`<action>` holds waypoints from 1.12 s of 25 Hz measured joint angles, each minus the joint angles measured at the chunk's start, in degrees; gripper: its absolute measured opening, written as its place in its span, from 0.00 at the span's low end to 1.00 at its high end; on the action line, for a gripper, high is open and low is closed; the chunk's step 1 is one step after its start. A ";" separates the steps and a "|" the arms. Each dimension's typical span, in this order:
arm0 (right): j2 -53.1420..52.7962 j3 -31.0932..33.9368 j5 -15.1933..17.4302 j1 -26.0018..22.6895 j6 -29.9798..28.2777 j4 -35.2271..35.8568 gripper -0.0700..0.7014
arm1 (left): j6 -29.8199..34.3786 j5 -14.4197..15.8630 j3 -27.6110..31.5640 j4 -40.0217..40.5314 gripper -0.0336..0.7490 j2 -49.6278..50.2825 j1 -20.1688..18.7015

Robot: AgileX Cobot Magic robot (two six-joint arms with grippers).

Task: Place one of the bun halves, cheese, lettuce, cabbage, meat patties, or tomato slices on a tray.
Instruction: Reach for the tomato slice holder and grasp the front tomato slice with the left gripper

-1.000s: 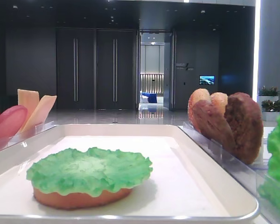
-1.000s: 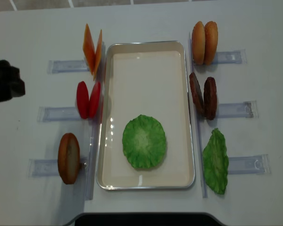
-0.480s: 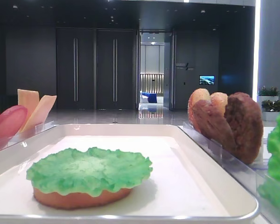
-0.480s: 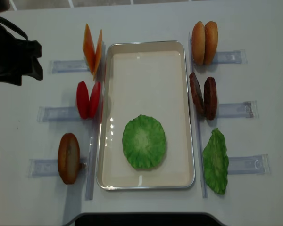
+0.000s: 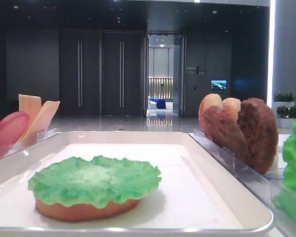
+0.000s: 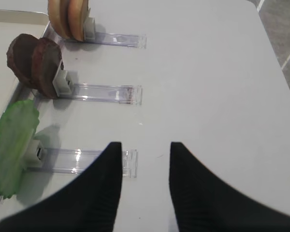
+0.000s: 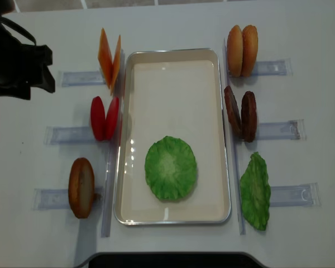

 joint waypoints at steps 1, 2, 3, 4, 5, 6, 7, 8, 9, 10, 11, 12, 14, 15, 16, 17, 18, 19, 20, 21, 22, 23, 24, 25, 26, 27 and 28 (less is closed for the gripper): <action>0.00 0.00 0.00 0.00 0.00 0.00 0.39 | 0.00 -0.45 0.00 0.02 0.63 0.00 -0.93; 0.00 0.00 0.00 0.00 0.00 0.00 0.39 | 0.00 -0.98 0.00 0.08 0.63 0.00 -2.00; 0.00 0.00 0.00 0.00 0.00 0.00 0.39 | -0.02 -1.50 0.00 0.13 0.63 0.22 -3.52; 0.00 0.00 0.00 0.00 0.00 0.00 0.39 | -0.48 -2.00 -0.12 0.13 0.63 0.62 -5.13; 0.00 0.00 0.00 0.00 0.00 0.00 0.39 | -1.12 -2.57 -0.16 0.13 0.63 1.06 -6.42; 0.00 0.00 0.00 0.00 0.00 0.00 0.39 | -1.75 -3.25 -0.16 0.13 0.63 1.48 -7.86; 0.00 0.00 0.00 0.00 0.00 0.00 0.39 | -2.36 -3.67 -0.23 0.13 0.63 2.02 -9.22; 0.00 0.00 0.00 0.00 0.00 0.00 0.39 | -2.96 -4.09 -0.34 0.13 0.63 2.67 -10.47; 0.00 0.00 0.00 0.00 0.00 0.00 0.39 | -3.55 -4.43 -0.50 0.13 0.63 3.26 -11.47; 0.00 0.00 0.00 0.00 0.00 0.00 0.39 | -4.00 -4.52 -0.74 0.13 0.63 4.05 -12.65; 0.00 0.00 0.00 0.00 0.00 0.00 0.39 | -4.25 -4.65 -1.04 0.25 0.63 4.88 -13.83; 0.00 0.00 0.00 0.00 0.00 0.00 0.39 | -4.56 -4.65 -1.28 0.26 0.63 5.71 -14.88; 0.00 0.00 0.00 0.00 0.00 0.00 0.39 | -5.37 -4.91 -1.62 0.26 0.63 7.20 -17.53; 0.00 0.00 0.00 0.00 0.00 0.00 0.39 | -5.65 -5.07 -1.94 0.26 0.63 8.06 -18.79; 0.00 0.00 0.00 0.00 0.00 0.00 0.39 | -5.78 -5.44 -2.27 0.26 0.63 8.98 -19.77; 0.00 0.00 0.00 0.00 0.00 0.00 0.39 | -5.99 -5.73 -2.52 0.26 0.63 9.76 -20.78; 0.00 0.00 0.00 0.00 0.00 0.00 0.39 | -6.18 -6.01 -2.74 0.26 0.63 10.65 -21.48; 0.00 0.00 0.00 0.00 0.00 0.00 0.39 | -6.74 -6.16 -2.97 0.26 0.63 11.47 -21.87; 0.00 0.00 0.00 0.00 0.00 0.00 0.39 | -7.52 -6.37 -3.04 0.19 0.63 12.03 -22.06; 0.00 0.00 0.00 0.00 0.00 0.00 0.39 | -8.08 -6.45 -3.04 0.32 0.63 12.58 -22.11; 0.00 0.00 0.00 0.00 0.00 0.00 0.39 | -8.51 -6.45 -3.04 0.53 0.63 13.05 -22.11; 0.00 0.00 0.00 0.00 0.00 0.00 0.39 | -8.74 -6.50 -3.04 0.90 0.63 13.40 -22.11; 0.00 0.00 0.00 0.00 0.00 0.00 0.39 | -9.00 -6.57 -3.04 1.45 0.63 13.60 -22.11; 0.00 0.00 0.00 0.00 0.00 0.00 0.39 | -9.26 -6.61 -3.04 1.71 0.63 13.81 -22.11; 0.00 0.00 0.00 0.00 0.00 0.00 0.39 | -9.50 -6.61 -3.10 1.88 0.63 14.05 -22.11; 0.00 0.00 0.00 0.00 0.00 0.00 0.39 | -9.82 -6.61 -3.11 2.13 0.63 14.26 -22.11; 0.00 0.00 0.00 0.00 0.00 0.00 0.39 | -9.95 -6.76 -3.11 2.38 0.63 14.66 -22.11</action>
